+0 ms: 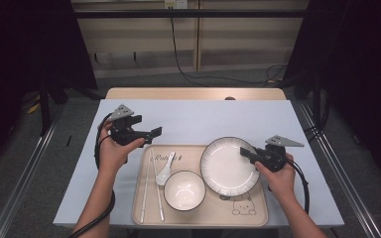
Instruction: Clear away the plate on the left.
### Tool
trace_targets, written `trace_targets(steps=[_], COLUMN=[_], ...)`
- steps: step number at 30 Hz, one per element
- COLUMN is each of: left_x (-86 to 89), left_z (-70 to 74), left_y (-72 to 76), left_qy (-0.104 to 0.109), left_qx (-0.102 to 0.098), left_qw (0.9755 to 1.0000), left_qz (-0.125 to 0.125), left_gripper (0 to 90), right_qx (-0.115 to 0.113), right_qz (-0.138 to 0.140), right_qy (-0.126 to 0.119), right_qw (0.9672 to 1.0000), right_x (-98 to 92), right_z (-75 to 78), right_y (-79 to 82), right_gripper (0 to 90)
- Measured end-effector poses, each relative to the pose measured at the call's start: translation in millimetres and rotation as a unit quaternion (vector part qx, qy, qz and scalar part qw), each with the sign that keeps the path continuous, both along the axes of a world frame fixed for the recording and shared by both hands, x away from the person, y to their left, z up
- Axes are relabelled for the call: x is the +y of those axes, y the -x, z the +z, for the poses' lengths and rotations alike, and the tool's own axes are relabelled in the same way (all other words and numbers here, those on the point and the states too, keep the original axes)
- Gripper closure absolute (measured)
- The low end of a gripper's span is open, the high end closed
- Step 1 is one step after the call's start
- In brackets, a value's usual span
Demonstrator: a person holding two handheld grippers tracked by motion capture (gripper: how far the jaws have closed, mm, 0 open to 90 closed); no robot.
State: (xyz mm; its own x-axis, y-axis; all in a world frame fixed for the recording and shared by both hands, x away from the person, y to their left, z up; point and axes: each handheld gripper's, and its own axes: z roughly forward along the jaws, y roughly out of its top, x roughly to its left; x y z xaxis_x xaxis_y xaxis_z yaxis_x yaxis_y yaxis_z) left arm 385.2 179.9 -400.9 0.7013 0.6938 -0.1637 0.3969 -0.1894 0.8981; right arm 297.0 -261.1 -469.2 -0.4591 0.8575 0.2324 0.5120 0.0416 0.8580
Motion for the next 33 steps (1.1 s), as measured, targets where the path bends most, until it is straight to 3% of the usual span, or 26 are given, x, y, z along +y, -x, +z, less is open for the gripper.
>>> trace_targets(steps=[21,25,28,33], left_x=[-0.1,0.8,2.0,2.4], left_z=[0.7,0.9,1.5,2.1], left_y=[0.7,0.7,0.5,0.9], left_qy=[-0.007,-0.004,-0.004,-0.006], left_qx=[-0.002,-0.002,-0.004,-0.004], left_qw=[1.0000,1.0000,1.0000,1.0000], left_qz=[-0.001,-0.002,0.002,0.003], left_gripper=[3.5,3.5,3.5,3.5], right_qx=[0.031,0.024,0.038,-0.010], right_qz=[-0.006,-0.016,-0.016,-0.023], right_qy=[0.012,0.026,0.032,0.004], right_qw=[0.9994,0.9992,0.9986,0.9997], right_x=[-0.7,-2.9,-7.7,-8.3], right_z=[-5.1,-3.2,-5.9,3.9], right_y=[-2.6,-3.0,-4.2,-1.3], right_gripper=[62.4,53.1,48.9,39.0])
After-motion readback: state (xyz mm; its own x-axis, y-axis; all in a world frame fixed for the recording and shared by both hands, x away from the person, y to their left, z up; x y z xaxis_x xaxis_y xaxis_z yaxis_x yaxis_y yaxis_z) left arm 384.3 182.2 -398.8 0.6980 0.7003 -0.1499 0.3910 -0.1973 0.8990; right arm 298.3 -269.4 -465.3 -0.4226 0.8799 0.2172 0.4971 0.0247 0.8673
